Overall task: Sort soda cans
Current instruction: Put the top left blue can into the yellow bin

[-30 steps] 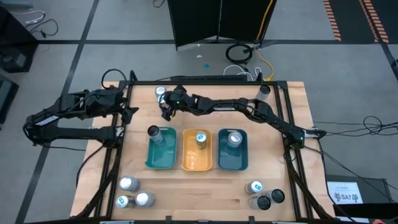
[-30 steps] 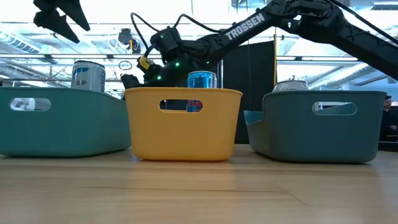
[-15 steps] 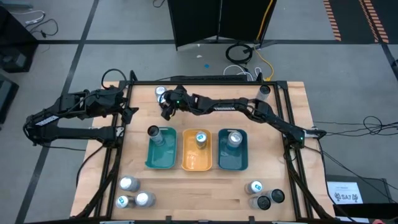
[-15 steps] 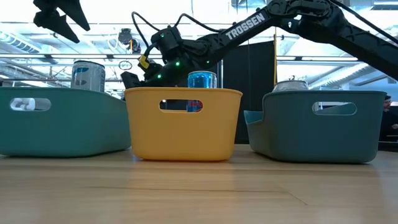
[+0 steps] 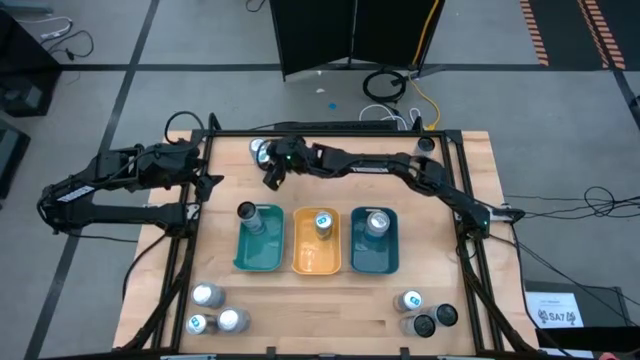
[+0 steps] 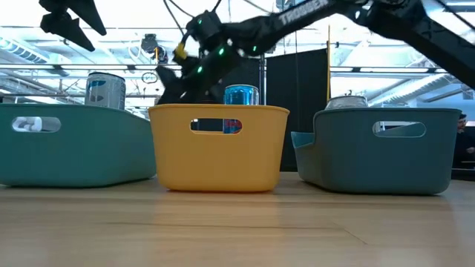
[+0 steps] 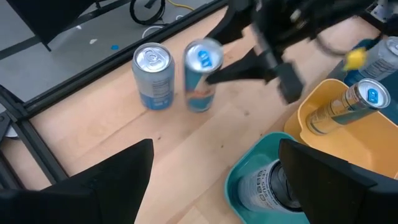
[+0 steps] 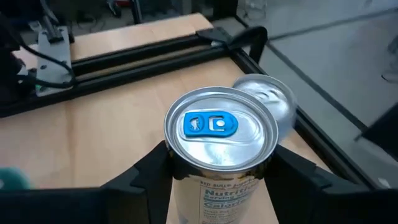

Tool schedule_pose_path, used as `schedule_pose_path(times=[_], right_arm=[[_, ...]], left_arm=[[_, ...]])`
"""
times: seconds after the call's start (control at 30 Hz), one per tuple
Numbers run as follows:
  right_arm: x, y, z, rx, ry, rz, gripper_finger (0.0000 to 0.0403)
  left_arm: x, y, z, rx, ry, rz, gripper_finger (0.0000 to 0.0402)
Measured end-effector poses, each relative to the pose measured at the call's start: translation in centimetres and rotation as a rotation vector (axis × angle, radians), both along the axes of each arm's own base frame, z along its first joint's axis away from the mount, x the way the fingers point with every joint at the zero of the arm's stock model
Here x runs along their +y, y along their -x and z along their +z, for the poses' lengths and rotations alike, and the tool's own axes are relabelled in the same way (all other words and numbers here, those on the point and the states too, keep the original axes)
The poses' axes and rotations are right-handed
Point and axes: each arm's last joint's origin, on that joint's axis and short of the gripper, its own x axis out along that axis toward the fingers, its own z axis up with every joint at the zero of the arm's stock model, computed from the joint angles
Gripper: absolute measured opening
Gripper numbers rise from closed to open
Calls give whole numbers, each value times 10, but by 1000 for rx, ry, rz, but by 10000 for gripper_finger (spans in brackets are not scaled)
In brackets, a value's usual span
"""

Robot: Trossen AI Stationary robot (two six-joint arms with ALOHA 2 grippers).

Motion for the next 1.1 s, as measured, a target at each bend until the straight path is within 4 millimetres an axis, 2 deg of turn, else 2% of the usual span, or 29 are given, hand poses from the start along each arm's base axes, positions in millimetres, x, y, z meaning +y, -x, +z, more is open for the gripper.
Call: schedule_pose_path(times=[0.1,0.3,0.4,0.5,0.6,0.73,0.9,1.0,1.1], right_arm=[[4,12,23,27,-29,-13,193],[20,50,88,52,-66,-21,200],[39,66,112,67,-74,-15,199],[66,78,125,90,-47,-22,200],[92,97,126,131,-15,-53,200],[117,118,121,33,13,-97,202],[128,140,104,-166,-34,-67,203],[133,145,89,-181,-69,-33,203],[139,146,85,-148,-55,6,203]], left_arm=[[0,0,0,3,0,-1,354],[0,0,0,5,0,-1,354],[0,0,0,5,0,-1,354],[0,0,0,5,0,-1,354],[0,0,0,5,0,-1,355],[0,0,0,5,0,-1,354],[0,0,0,5,0,0,354],[0,0,0,4,1,0,355],[0,0,0,4,2,0,354]])
